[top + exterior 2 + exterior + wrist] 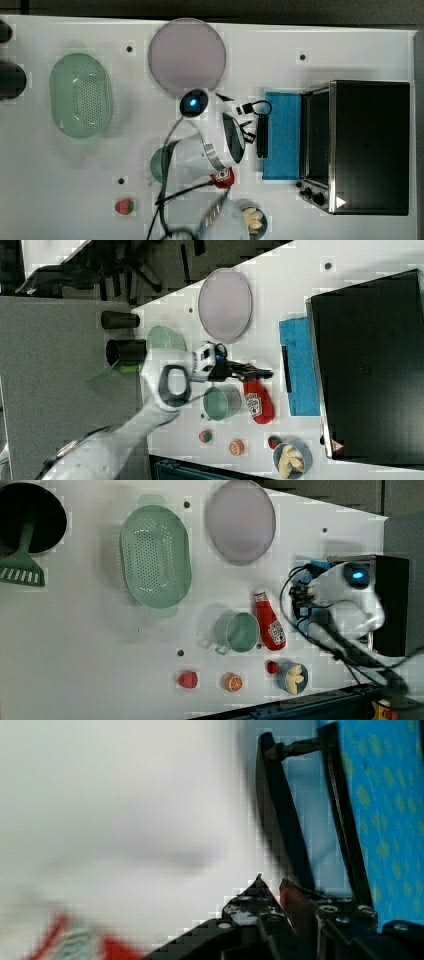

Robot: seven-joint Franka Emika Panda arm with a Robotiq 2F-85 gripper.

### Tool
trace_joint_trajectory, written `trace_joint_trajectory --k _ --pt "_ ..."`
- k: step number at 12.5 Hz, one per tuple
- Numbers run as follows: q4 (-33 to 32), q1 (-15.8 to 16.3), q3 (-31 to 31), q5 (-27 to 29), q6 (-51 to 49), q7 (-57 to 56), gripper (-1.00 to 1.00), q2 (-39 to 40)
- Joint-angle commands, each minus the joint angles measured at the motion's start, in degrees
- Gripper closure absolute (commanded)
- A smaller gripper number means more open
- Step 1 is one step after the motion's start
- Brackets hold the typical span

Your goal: Flap open oven.

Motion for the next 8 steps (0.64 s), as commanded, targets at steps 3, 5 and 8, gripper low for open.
trace_joint_trajectory --k 3,5,8 --pt "6.09 0.26 -0.11 18.53 -15.13 3.07 0.65 -20.61" --pt "10.05 0.11 -0.55 19.05 -21.62 3.07 0.65 -26.18" --pt "14.97 -0.16 -1.67 18.99 -29.79 3.49 0.65 -31.14"
